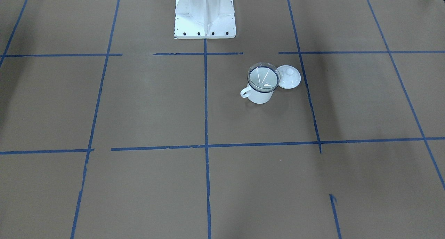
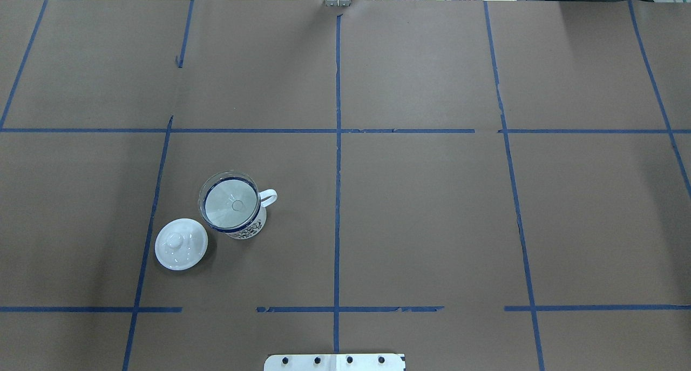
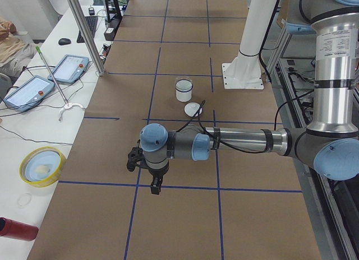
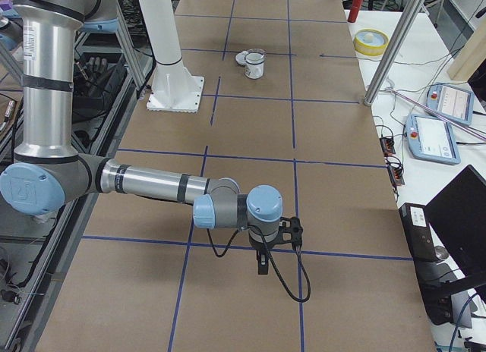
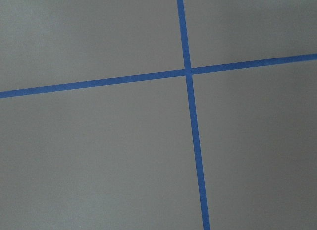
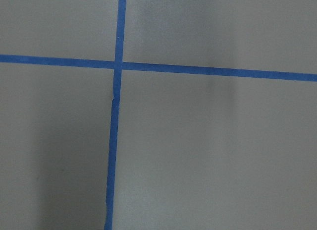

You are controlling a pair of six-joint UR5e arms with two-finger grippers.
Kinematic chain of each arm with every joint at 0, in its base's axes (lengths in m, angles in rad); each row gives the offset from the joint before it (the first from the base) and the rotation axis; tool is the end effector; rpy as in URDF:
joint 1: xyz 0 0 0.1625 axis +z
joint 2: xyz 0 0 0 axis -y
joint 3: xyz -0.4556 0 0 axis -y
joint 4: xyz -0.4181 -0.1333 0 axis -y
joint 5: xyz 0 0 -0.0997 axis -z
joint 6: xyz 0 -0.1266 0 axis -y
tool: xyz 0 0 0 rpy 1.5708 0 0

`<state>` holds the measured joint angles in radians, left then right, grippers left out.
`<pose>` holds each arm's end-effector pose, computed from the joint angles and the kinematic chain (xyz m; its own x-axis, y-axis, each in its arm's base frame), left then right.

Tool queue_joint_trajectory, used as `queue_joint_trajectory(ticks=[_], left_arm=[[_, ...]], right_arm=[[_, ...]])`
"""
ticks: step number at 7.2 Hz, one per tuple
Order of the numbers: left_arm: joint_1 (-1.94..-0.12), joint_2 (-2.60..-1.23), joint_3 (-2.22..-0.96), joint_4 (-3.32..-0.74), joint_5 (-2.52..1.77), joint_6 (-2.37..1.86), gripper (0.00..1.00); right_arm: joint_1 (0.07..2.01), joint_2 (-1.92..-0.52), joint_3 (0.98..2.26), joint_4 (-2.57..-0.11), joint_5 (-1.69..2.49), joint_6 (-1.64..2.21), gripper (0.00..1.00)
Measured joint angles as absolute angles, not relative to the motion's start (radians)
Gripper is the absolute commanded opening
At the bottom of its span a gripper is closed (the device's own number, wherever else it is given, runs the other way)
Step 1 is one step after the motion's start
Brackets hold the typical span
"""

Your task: Remove funnel from cup

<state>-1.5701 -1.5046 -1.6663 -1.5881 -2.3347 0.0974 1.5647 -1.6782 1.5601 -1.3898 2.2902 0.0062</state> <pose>-0.0454 -0.4917 0.6915 0.7186 0.1297 -0.6832 -0.0709 0.9910 0.1136 0.0470 -0.4721 0.7535 0.7520 -0.0398 0.6580 0.0014 0.9983 0.0588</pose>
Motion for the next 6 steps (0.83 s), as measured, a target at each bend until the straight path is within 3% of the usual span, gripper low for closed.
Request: queue_joint_trajectory(ticks=[4, 6], left_arm=[[-1.556, -1.654, -1.688, -1.650, -2.328, 0.094, 1.00], [-1.558, -1.663, -1.688, -1.758, -2.322, 0.094, 1.00]], right_arm=[[1.565, -1.678, 1.560, -1.390, 2.290, 0.006, 1.00], [1.565, -1.678, 1.560, -1.390, 2.290, 0.006, 1.00]])
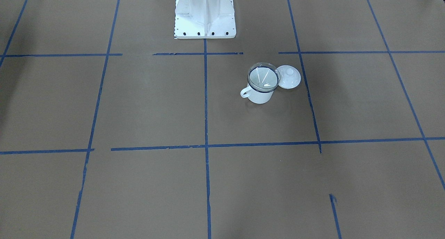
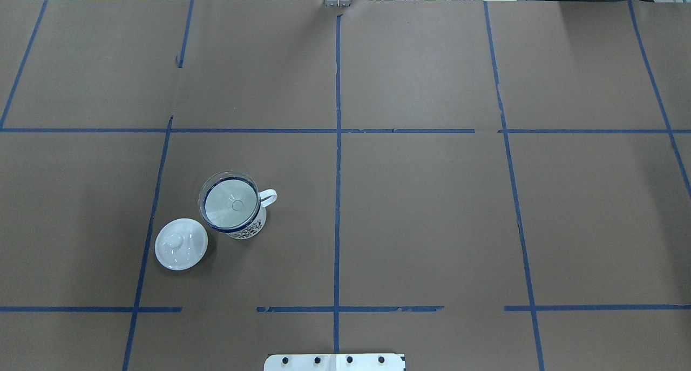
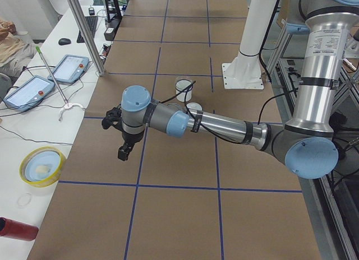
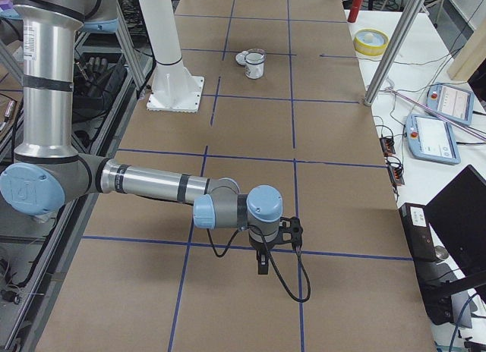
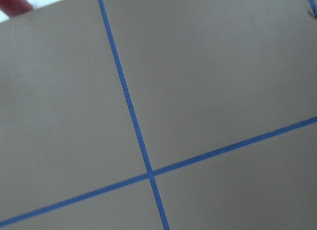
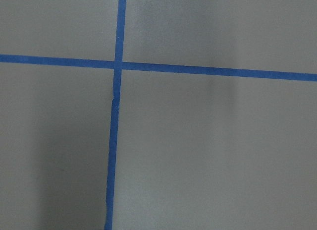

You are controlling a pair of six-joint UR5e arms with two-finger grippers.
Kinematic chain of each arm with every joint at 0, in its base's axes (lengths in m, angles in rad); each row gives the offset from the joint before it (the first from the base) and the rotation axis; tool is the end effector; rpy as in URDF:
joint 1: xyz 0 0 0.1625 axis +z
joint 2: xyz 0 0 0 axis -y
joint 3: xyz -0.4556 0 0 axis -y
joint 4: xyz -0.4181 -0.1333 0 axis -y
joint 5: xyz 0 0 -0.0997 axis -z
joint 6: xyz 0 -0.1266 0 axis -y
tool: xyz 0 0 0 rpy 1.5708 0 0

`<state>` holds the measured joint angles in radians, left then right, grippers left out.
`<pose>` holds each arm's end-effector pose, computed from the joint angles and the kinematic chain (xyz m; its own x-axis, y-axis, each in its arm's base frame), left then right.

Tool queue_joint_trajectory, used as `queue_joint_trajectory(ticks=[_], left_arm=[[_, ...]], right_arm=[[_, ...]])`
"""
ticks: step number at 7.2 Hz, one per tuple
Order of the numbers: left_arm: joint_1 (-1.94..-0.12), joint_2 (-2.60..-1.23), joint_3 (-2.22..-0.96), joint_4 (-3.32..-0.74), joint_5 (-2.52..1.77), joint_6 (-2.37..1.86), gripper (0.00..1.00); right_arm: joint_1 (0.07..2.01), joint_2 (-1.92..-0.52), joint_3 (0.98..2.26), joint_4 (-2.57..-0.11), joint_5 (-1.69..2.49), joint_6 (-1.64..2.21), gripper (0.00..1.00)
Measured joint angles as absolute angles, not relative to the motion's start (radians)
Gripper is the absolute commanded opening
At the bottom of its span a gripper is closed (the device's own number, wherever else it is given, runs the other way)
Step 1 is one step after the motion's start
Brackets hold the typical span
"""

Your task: Remove funnel from cup

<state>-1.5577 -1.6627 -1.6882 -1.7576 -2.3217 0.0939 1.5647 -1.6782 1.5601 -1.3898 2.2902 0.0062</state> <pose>-0.0393 -0.5790 0.5762 0.7232 0.3581 -0.5905 -0.0802 0.8928 0.4432 0.0470 -0.4721 0.7535 0.7520 -0.0398 0.6580 0.0014 0.9983 0.0588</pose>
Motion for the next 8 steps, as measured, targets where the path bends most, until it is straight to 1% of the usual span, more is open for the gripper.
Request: queue_joint_trajectory(ticks=[1, 2, 3, 6, 8], left_arm=[[-1.546, -1.659, -1.702, -1.785, -2.320, 0.058, 1.00], [-1.487, -1.668, -1.731, -1.804, -2.312, -0.069, 1.00], [-1.387, -1.695, -1.771, -1.811, -2.277, -0.258, 1.00], [-1.089, -1.847, -1.862, -1.803, -2.144, -0.819, 1.00], [-0.893, -1.948, -1.964, -1.701, -2.025, -1.095, 1.00]], right_arm=[[1.565, -1.678, 1.560, -1.390, 2.290, 0.006, 1.00], [1.565, -1.678, 1.560, -1.390, 2.290, 0.006, 1.00], [1.565, -1.678, 1.560, -1.390, 2.290, 0.006, 1.00], [1.565, -1.678, 1.561, -1.390, 2.290, 0.006, 1.00], [1.565, -1.678, 1.561, -1.390, 2.290, 0.006, 1.00]])
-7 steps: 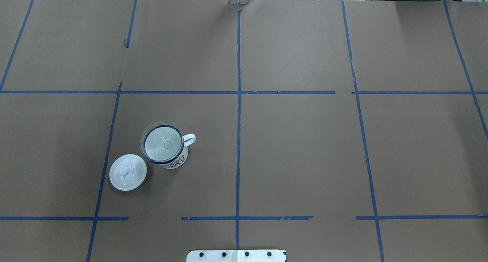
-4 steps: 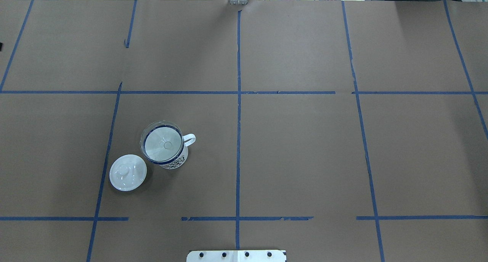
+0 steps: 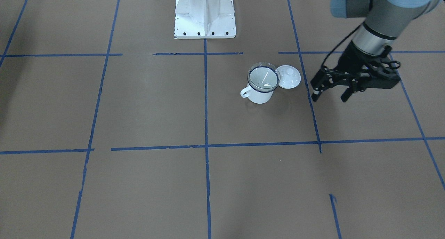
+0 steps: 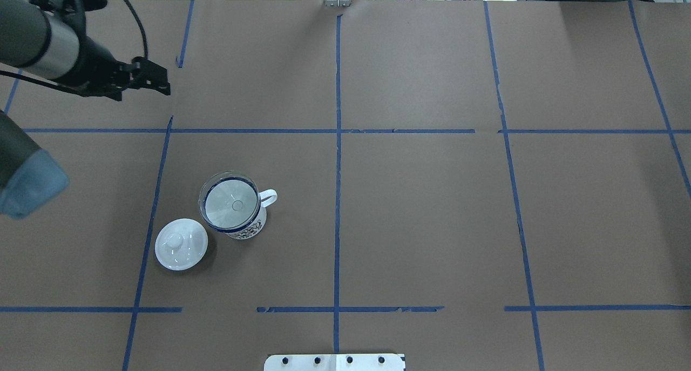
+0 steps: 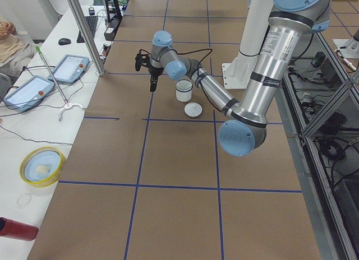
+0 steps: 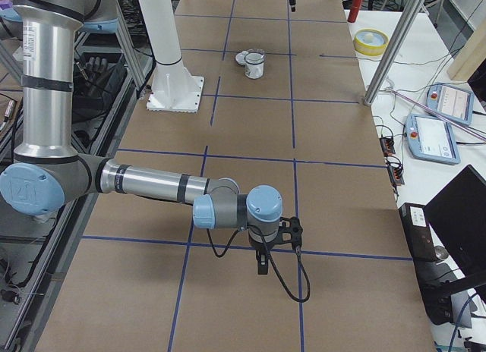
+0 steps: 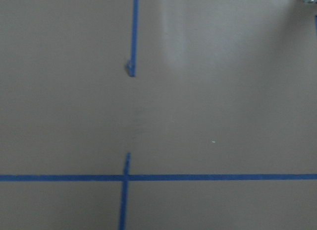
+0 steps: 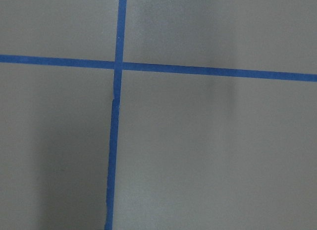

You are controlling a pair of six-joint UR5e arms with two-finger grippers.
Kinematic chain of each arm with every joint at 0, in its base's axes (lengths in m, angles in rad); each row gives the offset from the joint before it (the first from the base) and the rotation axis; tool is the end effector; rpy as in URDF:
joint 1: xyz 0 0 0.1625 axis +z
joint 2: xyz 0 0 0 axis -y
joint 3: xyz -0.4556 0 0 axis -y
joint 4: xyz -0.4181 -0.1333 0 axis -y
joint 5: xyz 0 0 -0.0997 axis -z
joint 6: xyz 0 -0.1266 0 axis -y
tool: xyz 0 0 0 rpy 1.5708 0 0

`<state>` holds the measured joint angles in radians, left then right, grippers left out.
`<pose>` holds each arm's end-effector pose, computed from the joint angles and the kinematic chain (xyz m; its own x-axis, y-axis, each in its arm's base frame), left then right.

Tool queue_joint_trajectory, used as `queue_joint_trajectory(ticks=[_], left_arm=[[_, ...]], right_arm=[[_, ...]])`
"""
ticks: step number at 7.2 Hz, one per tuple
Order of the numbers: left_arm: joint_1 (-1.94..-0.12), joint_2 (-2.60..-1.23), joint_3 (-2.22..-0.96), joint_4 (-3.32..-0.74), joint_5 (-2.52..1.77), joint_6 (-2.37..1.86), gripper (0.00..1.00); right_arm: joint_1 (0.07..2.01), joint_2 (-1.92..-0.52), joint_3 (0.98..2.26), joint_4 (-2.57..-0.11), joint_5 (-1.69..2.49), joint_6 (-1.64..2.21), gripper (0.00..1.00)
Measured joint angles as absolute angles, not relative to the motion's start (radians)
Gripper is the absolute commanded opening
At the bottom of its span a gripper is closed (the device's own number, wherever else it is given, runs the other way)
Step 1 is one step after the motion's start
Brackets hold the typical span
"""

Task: Remove funnel from cup
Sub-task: 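Move the left gripper over the clear funnel in the white mug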

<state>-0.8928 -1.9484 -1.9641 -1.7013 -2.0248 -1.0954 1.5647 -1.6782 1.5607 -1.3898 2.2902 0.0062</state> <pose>0.3277 -0.5308 0.2871 0.5677 -0.0491 -0.8218 0.2524 0.9605 0.1170 0.0470 -0.4722 0.7532 0.7520 -0.0402 0.6580 0.0014 0.9982 0.0594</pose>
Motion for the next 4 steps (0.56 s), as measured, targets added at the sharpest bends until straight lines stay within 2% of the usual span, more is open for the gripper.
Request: queue_joint_trajectory(ticks=[2, 4], left_arm=[[-0.731, -2.028, -2.000, -1.594, -1.925, -1.260, 1.00], [-0.611, -2.052, -1.983, -1.575, -1.845, -1.342, 0.99]], right_arm=[[1.565, -1.678, 1.560, -1.390, 2.290, 0.006, 1.00], [1.565, -1.678, 1.560, -1.390, 2.290, 0.006, 1.00]])
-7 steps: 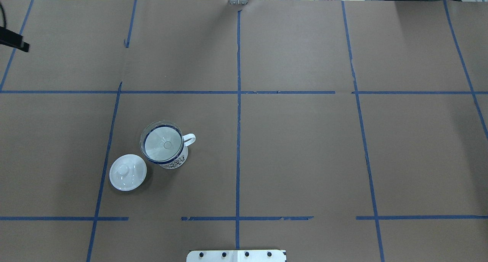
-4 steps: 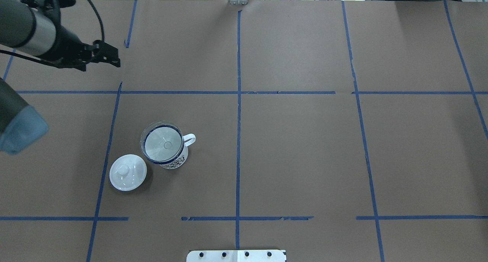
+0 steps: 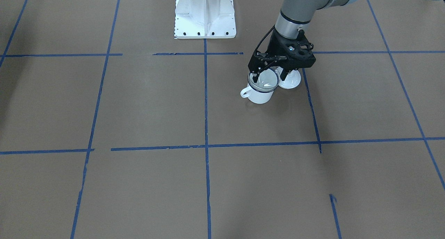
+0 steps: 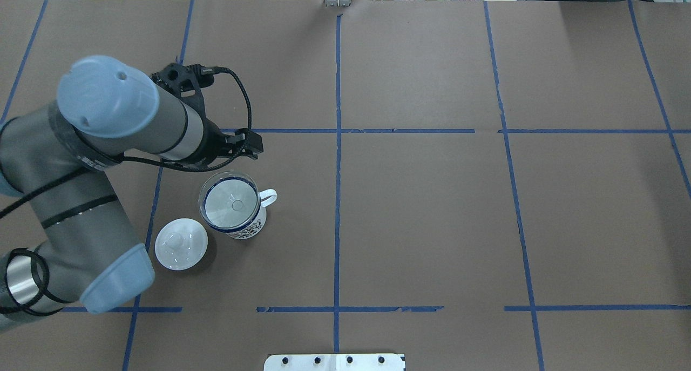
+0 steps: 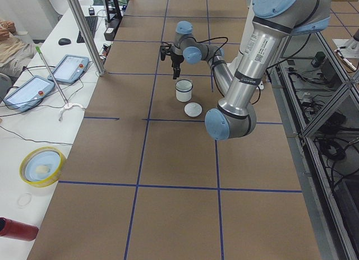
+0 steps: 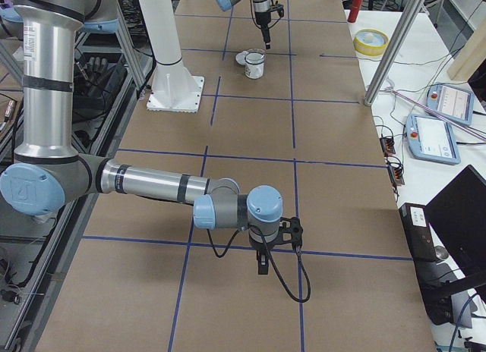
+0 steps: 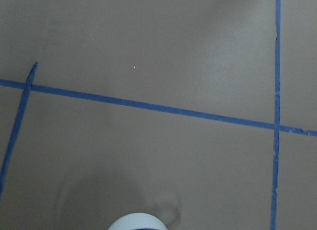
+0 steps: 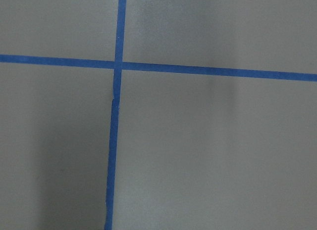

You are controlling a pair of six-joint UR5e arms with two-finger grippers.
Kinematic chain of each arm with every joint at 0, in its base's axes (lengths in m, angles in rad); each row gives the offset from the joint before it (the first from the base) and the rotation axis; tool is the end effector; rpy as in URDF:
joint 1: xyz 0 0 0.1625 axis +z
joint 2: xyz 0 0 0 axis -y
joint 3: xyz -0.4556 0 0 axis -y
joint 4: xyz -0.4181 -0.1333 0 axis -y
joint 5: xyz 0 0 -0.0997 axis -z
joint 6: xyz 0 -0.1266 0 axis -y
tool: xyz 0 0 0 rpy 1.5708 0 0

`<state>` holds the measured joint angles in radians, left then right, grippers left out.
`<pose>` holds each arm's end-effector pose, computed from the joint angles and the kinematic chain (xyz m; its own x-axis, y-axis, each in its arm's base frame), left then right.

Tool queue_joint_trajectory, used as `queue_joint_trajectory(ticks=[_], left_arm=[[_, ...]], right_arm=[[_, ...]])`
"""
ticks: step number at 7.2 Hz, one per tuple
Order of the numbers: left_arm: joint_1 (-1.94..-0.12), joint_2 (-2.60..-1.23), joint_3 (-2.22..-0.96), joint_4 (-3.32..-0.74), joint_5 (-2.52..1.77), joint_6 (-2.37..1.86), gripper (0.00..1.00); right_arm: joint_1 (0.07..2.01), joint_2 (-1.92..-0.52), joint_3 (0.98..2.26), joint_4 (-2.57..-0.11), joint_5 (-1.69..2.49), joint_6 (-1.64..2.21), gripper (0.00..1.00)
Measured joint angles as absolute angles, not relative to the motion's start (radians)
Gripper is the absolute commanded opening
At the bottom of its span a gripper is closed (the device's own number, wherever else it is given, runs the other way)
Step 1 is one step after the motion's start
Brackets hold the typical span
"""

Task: Remove funnel from cup
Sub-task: 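Move the left gripper over the clear funnel in the white mug, then lower the left gripper and close it on the clear funnel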

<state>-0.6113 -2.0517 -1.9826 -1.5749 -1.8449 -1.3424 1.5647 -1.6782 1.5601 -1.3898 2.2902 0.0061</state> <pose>0.4595 -0.4429 0.2390 0.5837 -0.1429 -0.7993 0.2537 0.9672 0.0124 0.0470 -0.4721 0.7535 0.7520 -0.0399 0.6580 0.0015 0.9983 0.0588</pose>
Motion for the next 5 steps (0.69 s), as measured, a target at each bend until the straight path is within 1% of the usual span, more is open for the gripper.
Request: queue_joint_trajectory(ticks=[2, 4, 5], left_arm=[[-0.560, -2.070, -1.946, -1.575, -1.825, -1.372, 0.99], [-0.536, -2.093, -1.905, -1.577, -1.810, -1.380, 0.86], [-0.529, -2.097, -1.898, -1.577, -1.807, -1.380, 0.71]], right_arm=[[1.565, -1.678, 1.560, -1.390, 2.290, 0.006, 1.00], [1.565, -1.678, 1.560, -1.390, 2.290, 0.006, 1.00], [1.565, -1.678, 1.560, -1.390, 2.290, 0.006, 1.00]])
